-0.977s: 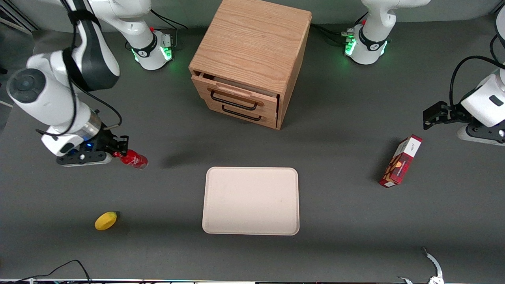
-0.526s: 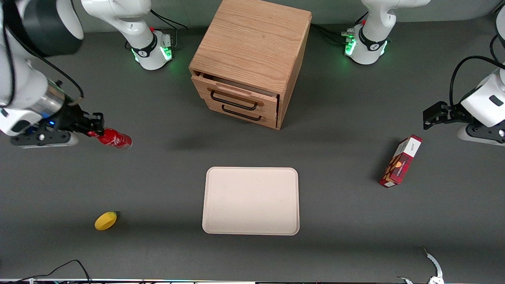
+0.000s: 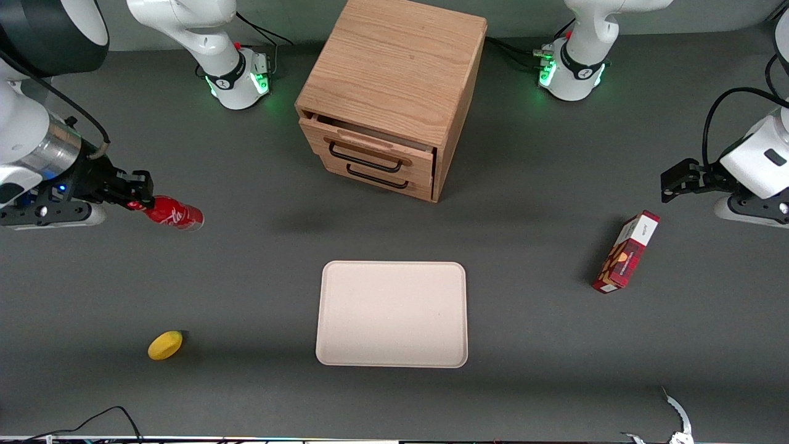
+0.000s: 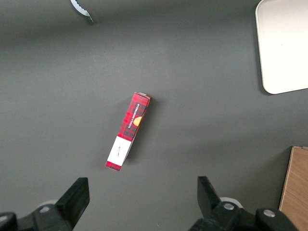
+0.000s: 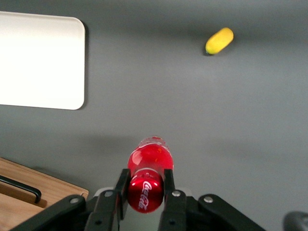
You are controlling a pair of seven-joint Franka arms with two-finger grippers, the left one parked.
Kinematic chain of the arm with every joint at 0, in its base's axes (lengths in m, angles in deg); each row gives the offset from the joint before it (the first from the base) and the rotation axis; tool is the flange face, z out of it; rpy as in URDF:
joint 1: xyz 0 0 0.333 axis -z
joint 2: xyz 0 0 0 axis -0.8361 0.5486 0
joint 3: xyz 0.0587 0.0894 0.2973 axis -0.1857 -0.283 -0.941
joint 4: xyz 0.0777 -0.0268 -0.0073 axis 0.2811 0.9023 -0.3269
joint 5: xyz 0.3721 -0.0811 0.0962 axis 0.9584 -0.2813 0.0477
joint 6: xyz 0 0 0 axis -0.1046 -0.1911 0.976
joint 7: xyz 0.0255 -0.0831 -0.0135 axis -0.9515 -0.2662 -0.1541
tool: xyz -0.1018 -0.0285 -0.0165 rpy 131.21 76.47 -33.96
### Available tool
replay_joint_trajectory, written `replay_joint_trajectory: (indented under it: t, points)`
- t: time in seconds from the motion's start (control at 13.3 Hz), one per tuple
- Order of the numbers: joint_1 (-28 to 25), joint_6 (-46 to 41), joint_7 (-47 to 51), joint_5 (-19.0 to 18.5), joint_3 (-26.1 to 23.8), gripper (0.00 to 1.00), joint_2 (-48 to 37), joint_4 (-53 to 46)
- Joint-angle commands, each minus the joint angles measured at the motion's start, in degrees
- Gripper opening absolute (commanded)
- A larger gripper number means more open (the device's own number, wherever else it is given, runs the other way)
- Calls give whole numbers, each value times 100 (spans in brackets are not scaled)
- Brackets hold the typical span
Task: Place coke bottle on tray
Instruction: 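Carry the bottle over the cream tray and lower it onto it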
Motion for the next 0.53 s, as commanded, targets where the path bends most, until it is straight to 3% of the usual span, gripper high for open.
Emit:
replay_joint_trajectory:
  t: [0.0,0.45]
  points:
    - [-358,-477,362,113,-19,0,668,-1097]
    - [-1342,-443,1751,86,33,0,1354,-1854]
